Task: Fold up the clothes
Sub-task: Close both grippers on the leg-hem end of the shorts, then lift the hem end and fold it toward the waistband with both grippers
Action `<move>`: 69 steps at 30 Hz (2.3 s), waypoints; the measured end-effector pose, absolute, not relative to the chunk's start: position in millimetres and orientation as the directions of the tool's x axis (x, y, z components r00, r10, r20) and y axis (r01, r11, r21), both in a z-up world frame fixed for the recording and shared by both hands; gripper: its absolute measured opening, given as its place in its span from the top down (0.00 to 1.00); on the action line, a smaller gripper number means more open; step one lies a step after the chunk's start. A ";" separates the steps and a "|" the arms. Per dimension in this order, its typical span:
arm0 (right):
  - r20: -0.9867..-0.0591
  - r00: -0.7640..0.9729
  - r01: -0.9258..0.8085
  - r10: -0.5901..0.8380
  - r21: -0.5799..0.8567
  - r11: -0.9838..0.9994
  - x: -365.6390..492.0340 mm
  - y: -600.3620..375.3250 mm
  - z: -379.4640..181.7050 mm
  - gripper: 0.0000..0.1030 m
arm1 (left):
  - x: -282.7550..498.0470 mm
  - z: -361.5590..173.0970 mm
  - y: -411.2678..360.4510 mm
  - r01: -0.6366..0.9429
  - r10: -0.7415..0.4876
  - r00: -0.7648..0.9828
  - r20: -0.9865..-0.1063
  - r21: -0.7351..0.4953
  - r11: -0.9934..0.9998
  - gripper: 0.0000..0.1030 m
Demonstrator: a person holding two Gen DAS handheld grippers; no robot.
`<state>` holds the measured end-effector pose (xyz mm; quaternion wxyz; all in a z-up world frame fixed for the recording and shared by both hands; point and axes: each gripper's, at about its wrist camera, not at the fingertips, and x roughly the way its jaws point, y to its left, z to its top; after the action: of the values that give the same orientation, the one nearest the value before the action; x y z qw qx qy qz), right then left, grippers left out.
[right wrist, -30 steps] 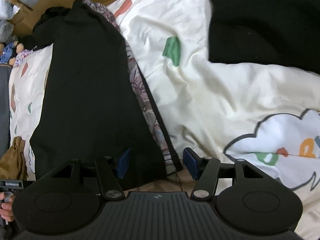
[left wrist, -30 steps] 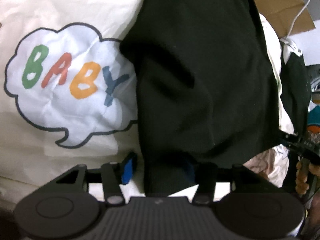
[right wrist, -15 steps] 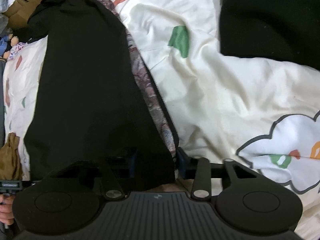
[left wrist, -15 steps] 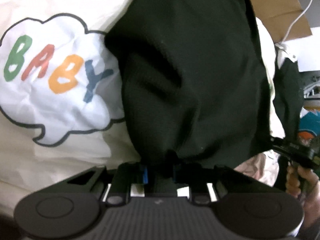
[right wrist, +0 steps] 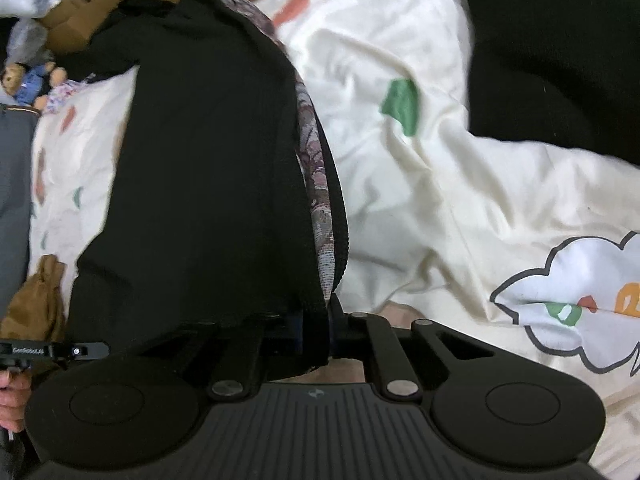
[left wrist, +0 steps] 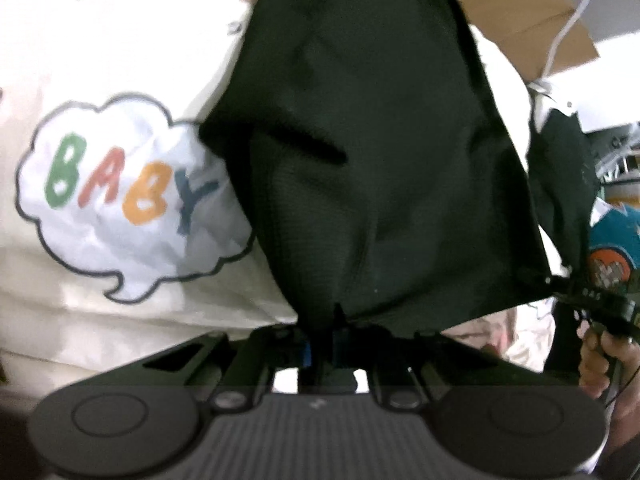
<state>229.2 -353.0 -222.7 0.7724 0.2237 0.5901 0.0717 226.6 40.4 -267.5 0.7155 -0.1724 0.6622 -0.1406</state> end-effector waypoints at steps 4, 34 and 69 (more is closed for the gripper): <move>-0.843 0.330 0.157 0.424 0.492 0.856 220.7 -357.6 -202.1 0.89 | 231.8 -243.4 60.9 -0.001 -0.434 0.112 -0.894 -0.436 0.900 0.92; -0.778 0.260 -0.098 0.572 0.568 0.817 126.7 -305.2 -77.3 0.90 | 169.1 -136.0 106.7 0.165 -0.469 0.115 -0.876 -0.449 0.878 0.92; -0.765 0.335 0.053 0.551 0.599 0.799 221.1 -313.0 -123.9 0.90 | 284.2 -177.6 122.8 0.071 -0.521 0.153 -0.840 -0.516 0.854 0.92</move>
<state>221.1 -313.0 -123.9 0.7700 0.2728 0.5537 0.1616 284.2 122.8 -177.6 0.7372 -0.1815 0.6191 -0.2007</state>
